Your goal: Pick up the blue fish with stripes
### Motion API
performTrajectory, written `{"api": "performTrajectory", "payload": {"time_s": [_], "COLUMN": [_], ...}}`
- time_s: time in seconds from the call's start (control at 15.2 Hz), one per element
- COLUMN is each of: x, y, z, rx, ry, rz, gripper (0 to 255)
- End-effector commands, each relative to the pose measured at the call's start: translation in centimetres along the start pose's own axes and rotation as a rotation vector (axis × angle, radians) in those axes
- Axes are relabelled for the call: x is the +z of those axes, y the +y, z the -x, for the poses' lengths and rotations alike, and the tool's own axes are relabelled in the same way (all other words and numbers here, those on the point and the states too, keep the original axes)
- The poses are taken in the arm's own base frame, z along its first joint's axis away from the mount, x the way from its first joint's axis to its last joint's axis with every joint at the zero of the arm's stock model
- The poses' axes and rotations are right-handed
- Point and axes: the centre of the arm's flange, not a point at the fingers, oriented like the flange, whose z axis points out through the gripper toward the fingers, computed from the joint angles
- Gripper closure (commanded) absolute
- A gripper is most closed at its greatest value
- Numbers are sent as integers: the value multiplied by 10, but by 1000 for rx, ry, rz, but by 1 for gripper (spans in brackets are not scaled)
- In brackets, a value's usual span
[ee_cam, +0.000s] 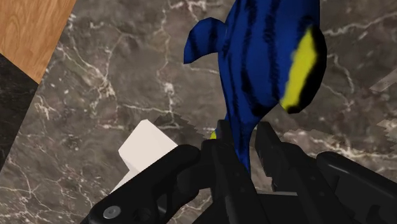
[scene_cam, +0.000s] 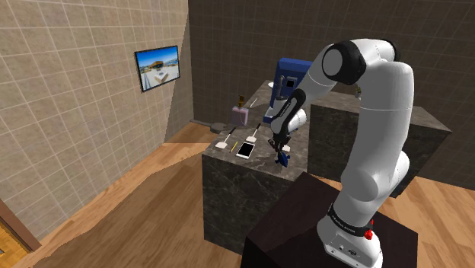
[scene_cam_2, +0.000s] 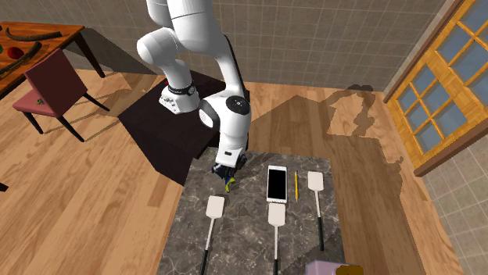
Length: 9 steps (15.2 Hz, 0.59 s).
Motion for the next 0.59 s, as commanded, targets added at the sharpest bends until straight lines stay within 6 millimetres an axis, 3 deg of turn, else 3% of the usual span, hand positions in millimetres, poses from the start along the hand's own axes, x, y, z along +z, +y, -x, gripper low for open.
{"api": "performTrajectory", "payload": {"time_s": [0.0,0.53], "x": [-5,-46], "y": [1,9], "z": [0,-2], "rx": [0,0], "ry": [-1,-1], "rz": [0,0], "gripper": [255,255]}}
